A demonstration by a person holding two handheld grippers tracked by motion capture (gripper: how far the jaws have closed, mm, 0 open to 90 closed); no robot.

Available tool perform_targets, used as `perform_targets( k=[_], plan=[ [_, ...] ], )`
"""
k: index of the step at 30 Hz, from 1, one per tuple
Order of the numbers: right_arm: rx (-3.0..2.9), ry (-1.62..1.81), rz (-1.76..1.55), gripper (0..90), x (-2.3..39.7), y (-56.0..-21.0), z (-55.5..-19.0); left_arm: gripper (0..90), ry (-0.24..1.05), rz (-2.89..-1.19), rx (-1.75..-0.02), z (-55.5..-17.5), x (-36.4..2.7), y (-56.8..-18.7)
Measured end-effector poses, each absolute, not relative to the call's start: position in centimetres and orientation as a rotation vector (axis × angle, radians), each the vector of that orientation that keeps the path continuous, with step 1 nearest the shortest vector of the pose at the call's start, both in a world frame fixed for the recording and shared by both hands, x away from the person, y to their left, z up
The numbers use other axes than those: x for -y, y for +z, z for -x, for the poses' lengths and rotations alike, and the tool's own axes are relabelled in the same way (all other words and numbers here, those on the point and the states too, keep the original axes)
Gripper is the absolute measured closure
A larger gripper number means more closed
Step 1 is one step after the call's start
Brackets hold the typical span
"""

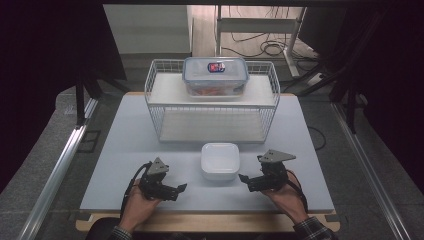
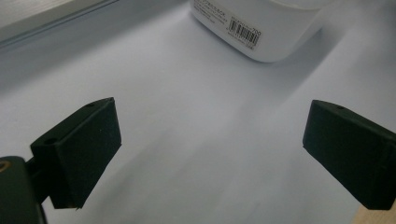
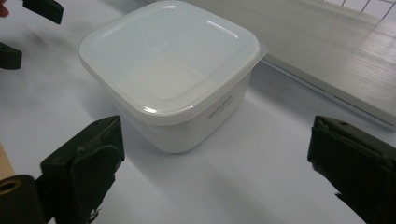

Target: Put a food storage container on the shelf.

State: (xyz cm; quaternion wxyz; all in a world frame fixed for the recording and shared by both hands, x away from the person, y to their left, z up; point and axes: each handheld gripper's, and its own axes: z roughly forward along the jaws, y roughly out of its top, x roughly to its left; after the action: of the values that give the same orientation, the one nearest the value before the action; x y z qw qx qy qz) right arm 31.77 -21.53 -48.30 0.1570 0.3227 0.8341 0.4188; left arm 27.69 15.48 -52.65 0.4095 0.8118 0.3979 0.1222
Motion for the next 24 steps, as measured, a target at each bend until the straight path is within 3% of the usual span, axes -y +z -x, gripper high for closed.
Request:
perform_targets(
  k=[5,14,24],
  plan=[
    [-2.383,1.195,-0.947,1.8,21.0,-48.1,-31.9,3.6,0.289,-2.010,-1.012,-28.1,-15.4,-52.1],
    [-2.375,1.197,-0.952,12.0,20.4,-47.3,-32.5,15.6,0.306,-2.001,-0.977,-29.5,-14.0,-50.4],
    [-2.370,1.188,-0.932,21.4,19.3,-46.5,-33.7,17.7,0.310,-2.026,-0.910,-32.3,-11.0,-48.9]
  ],
)
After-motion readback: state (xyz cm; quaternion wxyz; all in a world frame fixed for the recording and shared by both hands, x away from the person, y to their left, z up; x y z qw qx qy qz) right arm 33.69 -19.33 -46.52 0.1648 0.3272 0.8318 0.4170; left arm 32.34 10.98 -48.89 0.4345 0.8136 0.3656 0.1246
